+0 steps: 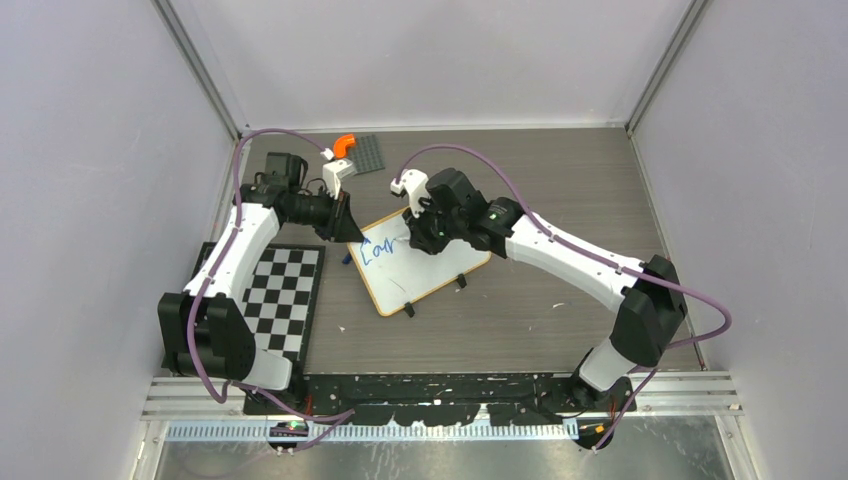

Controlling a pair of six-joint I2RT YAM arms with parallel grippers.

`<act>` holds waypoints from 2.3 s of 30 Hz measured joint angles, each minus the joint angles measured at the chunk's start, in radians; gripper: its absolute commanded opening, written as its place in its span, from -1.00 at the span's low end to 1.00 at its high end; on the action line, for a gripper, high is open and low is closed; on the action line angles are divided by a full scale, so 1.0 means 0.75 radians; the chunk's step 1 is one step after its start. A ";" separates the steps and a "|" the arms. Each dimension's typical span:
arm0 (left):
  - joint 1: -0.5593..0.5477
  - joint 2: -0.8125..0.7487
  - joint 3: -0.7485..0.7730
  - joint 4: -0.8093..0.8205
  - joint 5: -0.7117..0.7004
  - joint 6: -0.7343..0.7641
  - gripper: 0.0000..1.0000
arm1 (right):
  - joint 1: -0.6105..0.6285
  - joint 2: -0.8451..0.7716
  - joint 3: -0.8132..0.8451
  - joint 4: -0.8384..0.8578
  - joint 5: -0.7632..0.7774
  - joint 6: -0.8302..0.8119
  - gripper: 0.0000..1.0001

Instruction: Write a sentence on the whiteboard

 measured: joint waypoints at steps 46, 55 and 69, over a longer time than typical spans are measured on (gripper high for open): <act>0.000 0.000 0.000 -0.001 -0.003 0.002 -1.00 | 0.006 0.007 0.009 -0.040 0.015 -0.042 -0.99; 0.000 0.000 0.000 -0.001 -0.003 0.002 -1.00 | 0.006 0.007 0.008 -0.039 0.014 -0.045 -1.00; 0.000 0.000 0.000 -0.001 0.002 0.004 -1.00 | 0.004 -0.016 -0.050 -0.040 0.013 -0.049 -1.00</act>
